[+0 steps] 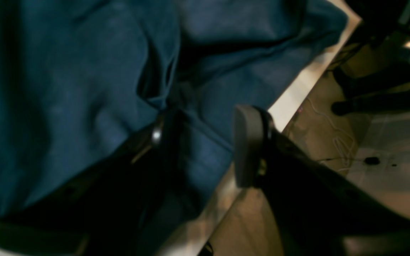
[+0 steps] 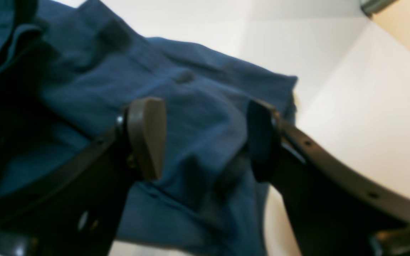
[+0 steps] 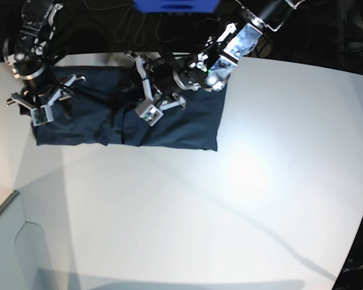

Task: Layout the t-shirt on the table in an organized manner, then fold the t-shirt properly
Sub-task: 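Lay the folded end onto the band and release the left gripper, then move the left gripper aside and reposition the right gripper at the band end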

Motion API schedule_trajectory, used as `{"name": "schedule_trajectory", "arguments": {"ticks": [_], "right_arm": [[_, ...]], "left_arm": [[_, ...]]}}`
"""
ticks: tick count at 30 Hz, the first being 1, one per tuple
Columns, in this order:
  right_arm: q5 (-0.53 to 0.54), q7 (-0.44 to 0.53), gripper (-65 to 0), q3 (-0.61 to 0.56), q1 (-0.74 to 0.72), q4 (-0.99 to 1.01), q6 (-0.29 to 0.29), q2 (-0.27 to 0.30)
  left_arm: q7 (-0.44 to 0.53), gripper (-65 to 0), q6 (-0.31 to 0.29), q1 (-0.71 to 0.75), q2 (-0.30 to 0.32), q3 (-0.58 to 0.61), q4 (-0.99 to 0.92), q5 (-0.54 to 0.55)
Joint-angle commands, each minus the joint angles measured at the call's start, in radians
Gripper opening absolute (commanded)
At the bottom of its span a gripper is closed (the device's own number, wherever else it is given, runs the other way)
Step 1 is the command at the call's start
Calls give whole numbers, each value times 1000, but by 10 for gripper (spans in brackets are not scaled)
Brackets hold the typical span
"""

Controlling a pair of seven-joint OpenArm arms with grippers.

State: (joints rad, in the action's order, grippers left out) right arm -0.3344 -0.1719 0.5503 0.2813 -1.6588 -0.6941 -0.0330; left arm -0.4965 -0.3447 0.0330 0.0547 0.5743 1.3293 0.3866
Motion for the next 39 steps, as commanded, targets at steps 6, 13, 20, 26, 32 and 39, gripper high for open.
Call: {"name": "schedule_trajectory", "arguments": {"ticks": [6,13,20,26,32,39], "right_arm": [[11,21,-285,34,-6,35,-4,14],[11,21,-285,164,-104,164,-4,20],[11,21,-285,190,-132,240,-4,63],[11,21,-285,190,-164,332,-4,81],[11,21,-285,189,-178,398,-4,84],[10,21,-285,189,-196,469,-4,103]], "left_arm": [[22,-409,-7,-3,10,-87,115,71],[14,-409,-12,94,170,-389,278,260],[20,-409,-17,155,247,-615,214,360],[22,-409,-18,186,239,-682,183,360],[22,-409,-18,195,239,-686,183,360],[22,-409,-18,196,238,-686,183,360]]}}
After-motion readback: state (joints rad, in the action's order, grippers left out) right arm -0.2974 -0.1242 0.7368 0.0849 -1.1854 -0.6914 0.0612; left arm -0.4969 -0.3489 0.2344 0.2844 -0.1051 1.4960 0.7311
